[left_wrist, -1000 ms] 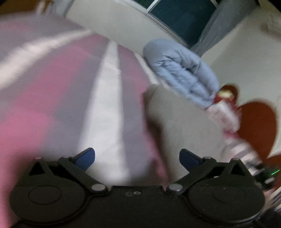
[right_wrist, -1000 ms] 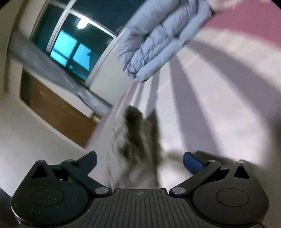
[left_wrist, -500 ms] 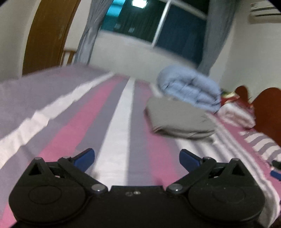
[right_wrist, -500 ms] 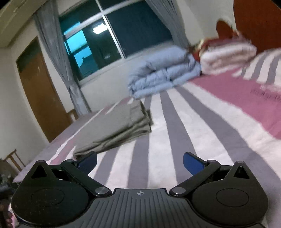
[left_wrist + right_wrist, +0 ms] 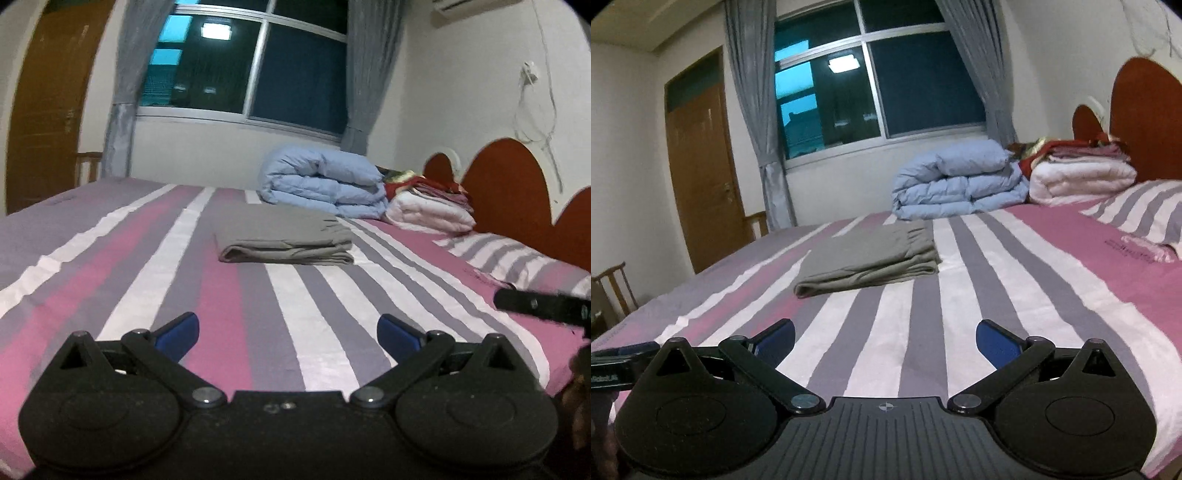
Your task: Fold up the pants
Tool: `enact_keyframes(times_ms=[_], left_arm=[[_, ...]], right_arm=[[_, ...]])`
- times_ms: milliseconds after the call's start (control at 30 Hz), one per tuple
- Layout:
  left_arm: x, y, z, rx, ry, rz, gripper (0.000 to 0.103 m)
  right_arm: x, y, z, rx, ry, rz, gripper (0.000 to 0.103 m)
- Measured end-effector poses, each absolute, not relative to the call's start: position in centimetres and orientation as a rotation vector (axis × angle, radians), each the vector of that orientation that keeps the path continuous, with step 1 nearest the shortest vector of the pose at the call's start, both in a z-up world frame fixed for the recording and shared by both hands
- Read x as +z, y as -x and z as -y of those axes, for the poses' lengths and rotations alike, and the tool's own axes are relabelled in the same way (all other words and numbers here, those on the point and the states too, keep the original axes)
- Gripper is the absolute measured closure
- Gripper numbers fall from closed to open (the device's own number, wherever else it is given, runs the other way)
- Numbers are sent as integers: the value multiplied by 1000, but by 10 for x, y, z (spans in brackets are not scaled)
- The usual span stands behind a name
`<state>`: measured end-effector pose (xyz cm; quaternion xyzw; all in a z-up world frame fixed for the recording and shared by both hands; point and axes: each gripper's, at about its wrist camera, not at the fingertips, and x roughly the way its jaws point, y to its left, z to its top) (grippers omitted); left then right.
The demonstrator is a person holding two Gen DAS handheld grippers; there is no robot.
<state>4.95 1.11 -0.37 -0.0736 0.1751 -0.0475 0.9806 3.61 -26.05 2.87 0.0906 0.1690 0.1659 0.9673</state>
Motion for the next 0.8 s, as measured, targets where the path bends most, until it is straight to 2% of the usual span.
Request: enact_keyframes(times_ms=[300,800], left_arm=[[3,-18,-10,-54,153,-263,6],[-3,-22,-10,-50,170,-269,6]], right_arm=[[31,-19,247,330,-77,-248,0],[26,-33,248,313,-28,-255,0]])
